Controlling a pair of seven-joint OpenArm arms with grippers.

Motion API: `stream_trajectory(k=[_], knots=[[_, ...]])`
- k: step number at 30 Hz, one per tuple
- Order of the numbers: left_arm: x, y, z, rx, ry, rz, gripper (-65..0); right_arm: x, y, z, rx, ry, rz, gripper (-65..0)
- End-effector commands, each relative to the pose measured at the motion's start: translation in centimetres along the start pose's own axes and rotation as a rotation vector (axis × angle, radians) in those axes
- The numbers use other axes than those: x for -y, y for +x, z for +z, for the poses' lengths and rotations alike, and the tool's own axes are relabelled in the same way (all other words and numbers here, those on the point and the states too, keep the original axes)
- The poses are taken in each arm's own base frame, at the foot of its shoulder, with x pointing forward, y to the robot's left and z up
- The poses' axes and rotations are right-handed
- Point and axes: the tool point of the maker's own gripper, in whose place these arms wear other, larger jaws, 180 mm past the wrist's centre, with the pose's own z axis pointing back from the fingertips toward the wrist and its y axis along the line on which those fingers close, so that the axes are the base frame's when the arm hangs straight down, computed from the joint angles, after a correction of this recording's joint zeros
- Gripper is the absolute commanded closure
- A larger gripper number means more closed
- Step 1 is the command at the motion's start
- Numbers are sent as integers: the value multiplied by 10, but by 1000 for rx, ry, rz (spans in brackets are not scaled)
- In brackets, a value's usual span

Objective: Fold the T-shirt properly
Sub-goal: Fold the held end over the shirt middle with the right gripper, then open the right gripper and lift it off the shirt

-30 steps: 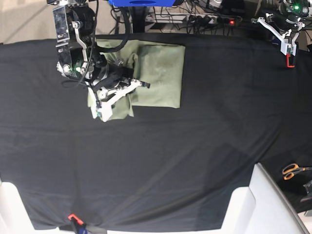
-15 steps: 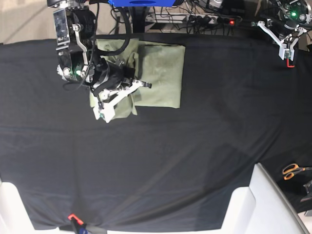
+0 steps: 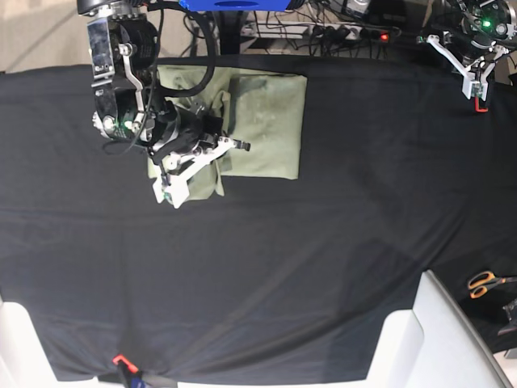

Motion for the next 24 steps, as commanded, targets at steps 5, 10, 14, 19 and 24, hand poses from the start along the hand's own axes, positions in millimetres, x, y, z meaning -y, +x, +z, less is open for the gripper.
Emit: stream_trajectory(k=[5, 10, 14, 19, 24], knots=[[-8, 6, 4, 20, 17, -9, 0, -12, -4, 4, -68, 34, 21, -152], [-8, 13, 2, 36, 18, -5, 0, -24, -12, 6, -111, 108, -4, -311], [-8, 15, 1, 39, 19, -5, 0, -26, -14, 12, -147, 187, -29, -318], [-8, 16, 1, 39, 19, -5, 0, -34, -15, 15, -211, 275, -67, -317], [-9, 17, 2, 42, 21, -7, 0, -36, -23, 13, -322, 348, -121, -314]])
